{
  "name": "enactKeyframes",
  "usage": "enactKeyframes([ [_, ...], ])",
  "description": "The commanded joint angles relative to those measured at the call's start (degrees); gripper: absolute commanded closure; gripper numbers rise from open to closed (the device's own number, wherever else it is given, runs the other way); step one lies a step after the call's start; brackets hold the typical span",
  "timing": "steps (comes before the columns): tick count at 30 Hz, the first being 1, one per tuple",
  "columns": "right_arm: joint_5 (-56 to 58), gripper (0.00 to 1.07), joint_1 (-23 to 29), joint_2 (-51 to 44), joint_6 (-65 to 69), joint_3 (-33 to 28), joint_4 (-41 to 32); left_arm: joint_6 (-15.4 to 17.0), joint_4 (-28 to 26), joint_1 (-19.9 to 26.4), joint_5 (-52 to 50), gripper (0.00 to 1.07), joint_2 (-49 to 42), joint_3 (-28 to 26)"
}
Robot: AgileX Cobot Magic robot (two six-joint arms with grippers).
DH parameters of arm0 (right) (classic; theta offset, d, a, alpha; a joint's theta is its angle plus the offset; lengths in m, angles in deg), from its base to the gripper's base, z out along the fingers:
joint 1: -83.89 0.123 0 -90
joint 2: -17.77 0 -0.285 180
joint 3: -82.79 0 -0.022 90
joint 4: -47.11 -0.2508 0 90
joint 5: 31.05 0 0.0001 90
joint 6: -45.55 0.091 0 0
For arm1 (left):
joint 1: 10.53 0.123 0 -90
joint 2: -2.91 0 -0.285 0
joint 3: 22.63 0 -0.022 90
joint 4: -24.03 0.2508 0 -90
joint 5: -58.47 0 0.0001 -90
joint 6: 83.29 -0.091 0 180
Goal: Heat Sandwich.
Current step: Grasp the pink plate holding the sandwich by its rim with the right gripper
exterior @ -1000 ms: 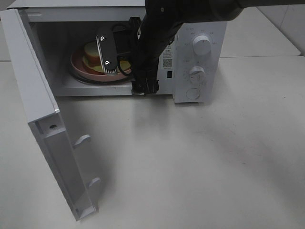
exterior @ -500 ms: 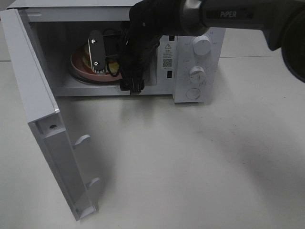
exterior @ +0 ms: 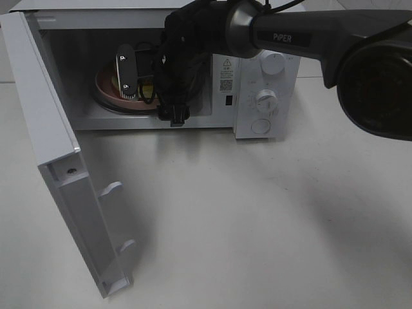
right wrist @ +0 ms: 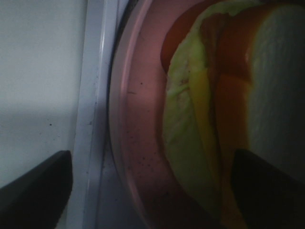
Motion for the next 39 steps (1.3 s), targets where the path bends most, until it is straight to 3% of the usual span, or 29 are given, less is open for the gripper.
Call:
enactKeyframes([
  [1,0.3,0.23,-0.3,0.8,0.7,0.5,0.1,-0.1,-0.1,0.2,-0.3,0.04,-1.3,0.3],
  [7,0.7,0.29,-0.3,1.3,0.9,0.5,-0.3,-0.1,-0.1,0.2,-0.3,0.04,-1.3,0.3],
  [10,0.8,0.47,-0.3,1.3,1.4,0.5,-0.4,-0.1,-0.1,0.2,-0.3,0.04,-1.3,0.3],
  [11,0.8,0.47,-0.3,1.3,1.4,0.5,-0.4,-0.1,-0.1,0.2,-0.3,0.04,-1.3,0.3],
  [13,1.4,0.62,-0.3,1.3,2.3,0.5,-0.4,-0.1,-0.1,0.2,-0.3,0.04,-1.3,0.3],
  [14,2.5,0.78,-0.3,1.3,2.9,0.5,-0.4,-0.1,-0.1,0.2,-0.3,0.04,-1.3,0.3],
  [15,2.9,0.87,-0.3,1.3,3.6,0.5,-0.4,-0.1,-0.1,0.2,-0.3,0.04,-1.3,0.3],
  [16,2.9,0.87,-0.3,1.3,3.6,0.5,-0.4,-0.1,-0.1,0.2,-0.3,0.04,-1.3,0.3],
  [18,3.6,1.07,-0.3,1.3,3.8,0.5,-1.1,-0.1,-0.1,0.2,-0.3,0.04,-1.3,0.3],
  [39,3.8,1.07,-0.3,0.8,2.6,0.2,-4.8,-0.1,-0.1,0.2,-0.3,0.04,-1.3,0.3],
])
